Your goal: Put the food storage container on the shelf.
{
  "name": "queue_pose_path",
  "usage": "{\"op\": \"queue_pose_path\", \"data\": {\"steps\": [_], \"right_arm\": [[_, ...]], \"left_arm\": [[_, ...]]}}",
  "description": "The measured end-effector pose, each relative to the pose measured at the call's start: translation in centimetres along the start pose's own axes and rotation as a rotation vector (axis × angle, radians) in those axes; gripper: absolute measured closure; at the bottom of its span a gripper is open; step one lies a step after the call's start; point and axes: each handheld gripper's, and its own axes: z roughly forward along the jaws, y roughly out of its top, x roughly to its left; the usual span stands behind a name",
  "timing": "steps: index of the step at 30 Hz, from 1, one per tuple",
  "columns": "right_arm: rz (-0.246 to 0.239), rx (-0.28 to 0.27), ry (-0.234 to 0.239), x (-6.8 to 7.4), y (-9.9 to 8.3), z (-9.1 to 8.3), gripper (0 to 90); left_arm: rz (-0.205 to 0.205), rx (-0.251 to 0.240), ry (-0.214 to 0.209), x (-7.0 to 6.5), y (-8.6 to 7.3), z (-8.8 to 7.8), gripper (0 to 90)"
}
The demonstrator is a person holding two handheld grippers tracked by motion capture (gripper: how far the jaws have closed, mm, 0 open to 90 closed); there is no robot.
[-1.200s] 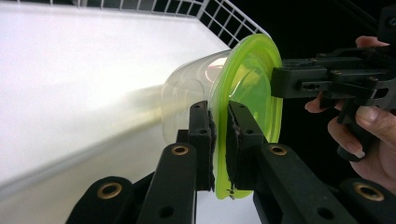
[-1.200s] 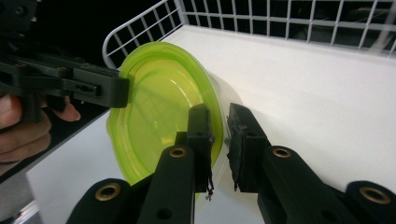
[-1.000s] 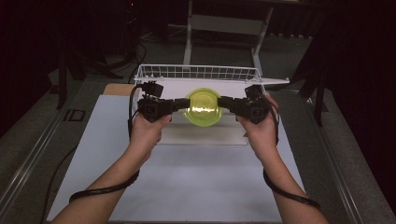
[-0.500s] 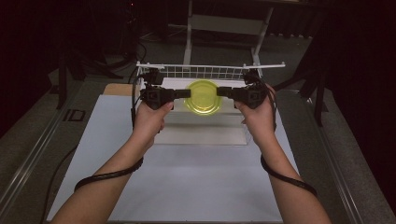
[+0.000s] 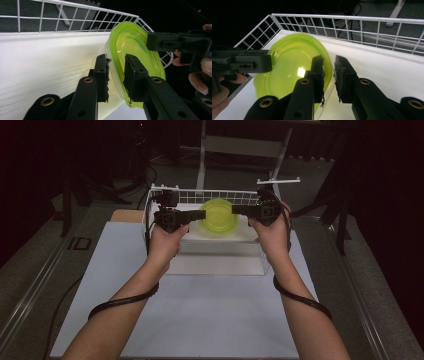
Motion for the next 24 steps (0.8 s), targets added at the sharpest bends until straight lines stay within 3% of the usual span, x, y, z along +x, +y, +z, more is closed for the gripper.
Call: {"op": "queue_pose_path", "data": {"steps": [3, 10, 15, 20, 24], "right_arm": [[0.013, -0.001, -0.011, -0.3, 0.1, 0.2, 70.7], [-0.005, 0.003, -0.014, -0.9, 0.3, 0.6, 65.4], [-0.02, -0.017, -0.024, -0.9, 0.5, 0.2, 57.6], [-0.053, -0.043, -0.033, -0.4, 0.6, -1.1, 58.7], [-0.092, -0.044, 0.0, 0.8, 0.1, -2.3, 70.4]], "left_arm": [[0.0, 0.006, -0.006, 0.1, 0.2, 0.4, 68.0], [0.002, 0.004, -0.005, -0.2, 0.1, 1.0, 60.6], [-0.049, -0.002, -0.018, 0.2, 0.4, 1.0, 50.3], [-0.02, -0.042, -0.015, 0.0, 0.4, 0.3, 44.8], [0.036, -0.082, -0.069, -0.3, -0.1, -0.6, 36.4]]}}
